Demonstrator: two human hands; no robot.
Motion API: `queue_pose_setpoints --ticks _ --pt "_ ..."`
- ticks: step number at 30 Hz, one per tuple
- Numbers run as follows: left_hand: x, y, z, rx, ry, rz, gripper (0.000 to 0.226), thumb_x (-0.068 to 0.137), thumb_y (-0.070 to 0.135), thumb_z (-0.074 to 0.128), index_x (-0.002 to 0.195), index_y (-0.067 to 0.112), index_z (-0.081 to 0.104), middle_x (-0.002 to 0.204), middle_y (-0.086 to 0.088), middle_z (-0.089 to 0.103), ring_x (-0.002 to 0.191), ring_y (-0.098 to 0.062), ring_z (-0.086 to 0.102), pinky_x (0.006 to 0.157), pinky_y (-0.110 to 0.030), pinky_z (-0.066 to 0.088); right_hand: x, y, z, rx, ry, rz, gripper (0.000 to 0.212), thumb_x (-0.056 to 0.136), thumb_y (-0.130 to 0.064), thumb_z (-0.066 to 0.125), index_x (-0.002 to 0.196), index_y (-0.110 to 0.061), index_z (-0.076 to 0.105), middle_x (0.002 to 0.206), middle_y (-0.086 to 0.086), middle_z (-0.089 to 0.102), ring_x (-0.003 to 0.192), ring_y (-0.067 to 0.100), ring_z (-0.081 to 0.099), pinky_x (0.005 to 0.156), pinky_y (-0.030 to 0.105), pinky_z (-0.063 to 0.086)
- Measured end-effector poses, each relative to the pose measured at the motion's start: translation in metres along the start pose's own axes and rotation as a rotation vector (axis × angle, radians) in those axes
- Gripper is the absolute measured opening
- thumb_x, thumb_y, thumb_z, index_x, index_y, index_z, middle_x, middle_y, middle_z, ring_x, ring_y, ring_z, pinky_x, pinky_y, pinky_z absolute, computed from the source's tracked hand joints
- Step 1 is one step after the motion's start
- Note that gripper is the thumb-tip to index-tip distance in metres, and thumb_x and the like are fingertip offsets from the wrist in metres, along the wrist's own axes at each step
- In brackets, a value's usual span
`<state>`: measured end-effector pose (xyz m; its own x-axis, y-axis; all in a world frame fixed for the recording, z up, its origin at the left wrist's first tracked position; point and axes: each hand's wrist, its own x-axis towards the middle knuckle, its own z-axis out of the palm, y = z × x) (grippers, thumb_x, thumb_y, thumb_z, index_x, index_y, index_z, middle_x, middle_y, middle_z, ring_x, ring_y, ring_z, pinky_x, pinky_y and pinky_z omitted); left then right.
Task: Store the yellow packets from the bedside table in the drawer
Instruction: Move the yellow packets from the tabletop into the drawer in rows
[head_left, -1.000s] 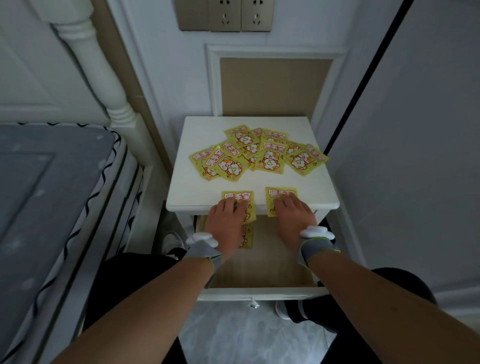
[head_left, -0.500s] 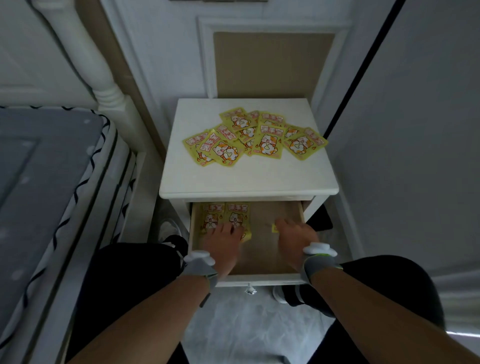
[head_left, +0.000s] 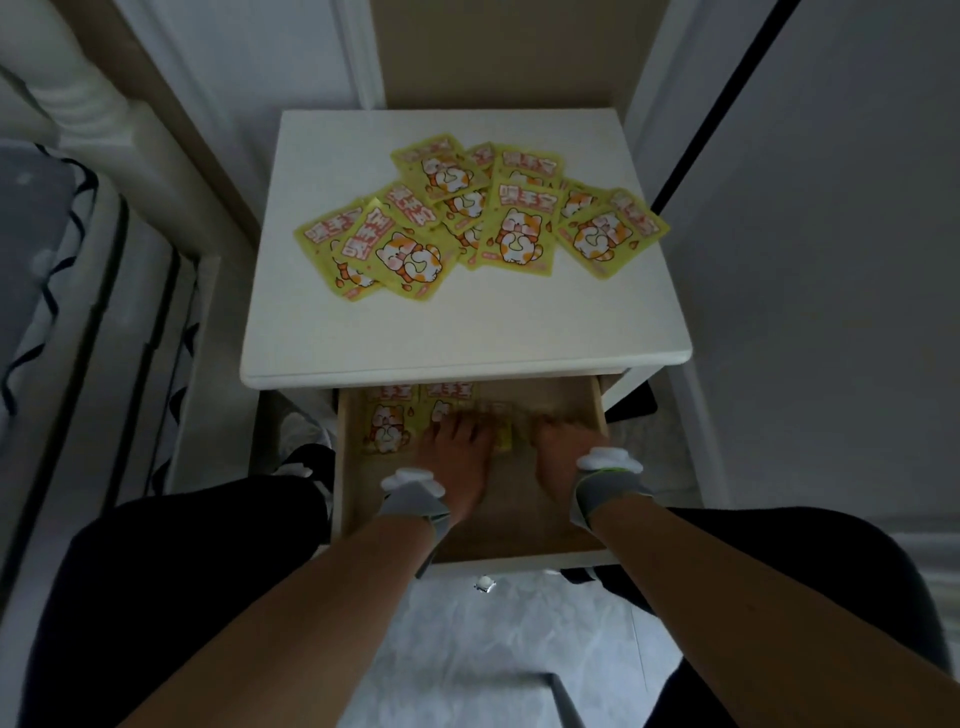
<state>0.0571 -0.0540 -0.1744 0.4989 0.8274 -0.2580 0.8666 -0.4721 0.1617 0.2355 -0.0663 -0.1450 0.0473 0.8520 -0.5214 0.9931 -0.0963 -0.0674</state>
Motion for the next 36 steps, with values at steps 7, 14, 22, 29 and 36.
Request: queue_pose_setpoints --ticks 7,14,22,29,36 --pt "-0.001 -0.002 0.035 -0.05 -0.149 0.049 0.077 0.095 0.057 0.036 0.157 0.021 0.009 0.166 -0.009 0.005 0.152 -0.031 0.0 0.121 -0.051 0.003 0.007 0.01 0.03 0.028 -0.26 -0.009 0.08 0.089 -0.03 0.051 0.156 -0.017 0.01 0.166 0.012 -0.001 0.149 0.037 0.016 0.112 0.051 0.036" --pt "0.017 0.007 0.028 -0.077 -0.127 -0.007 0.091 0.06 0.049 0.067 0.145 0.023 0.047 0.152 -0.01 0.045 0.142 -0.031 0.038 0.11 -0.052 0.035 0.014 0.006 0.022 0.056 -0.166 0.024 0.073 0.094 -0.033 0.052 0.155 -0.011 0.017 0.164 0.016 0.008 0.148 0.039 0.018 0.117 0.048 0.028" --pt "0.04 0.001 0.018 -0.16 0.01 0.067 0.087 0.041 0.036 0.077 0.124 0.012 0.066 0.13 -0.017 0.064 0.121 -0.039 0.06 0.089 -0.051 0.054 0.039 0.002 0.008 0.072 -0.175 0.052 0.067 0.103 -0.03 0.043 0.157 -0.009 0.01 0.165 0.017 0.003 0.151 0.036 0.009 0.12 0.044 0.016" --pt "0.034 -0.002 0.017 -0.143 -0.008 0.025 0.087 0.062 0.042 0.063 0.144 0.019 0.046 0.151 -0.011 0.044 0.141 -0.035 0.036 0.109 -0.052 0.037 0.035 0.005 0.002 0.098 -0.169 -0.007 0.072 0.099 -0.027 0.048 0.157 -0.01 0.01 0.165 0.015 0.003 0.152 0.035 0.005 0.122 0.043 0.013" --pt "0.012 -0.005 -0.022 -0.078 -0.026 -0.003 0.068 0.085 0.037 0.053 0.149 0.025 0.033 0.157 -0.01 0.027 0.146 -0.036 0.023 0.114 -0.05 0.03 0.001 0.002 -0.016 0.072 -0.109 -0.033 0.065 0.096 -0.029 0.049 0.154 -0.011 0.025 0.16 0.016 0.023 0.143 0.036 0.031 0.114 0.04 0.032"
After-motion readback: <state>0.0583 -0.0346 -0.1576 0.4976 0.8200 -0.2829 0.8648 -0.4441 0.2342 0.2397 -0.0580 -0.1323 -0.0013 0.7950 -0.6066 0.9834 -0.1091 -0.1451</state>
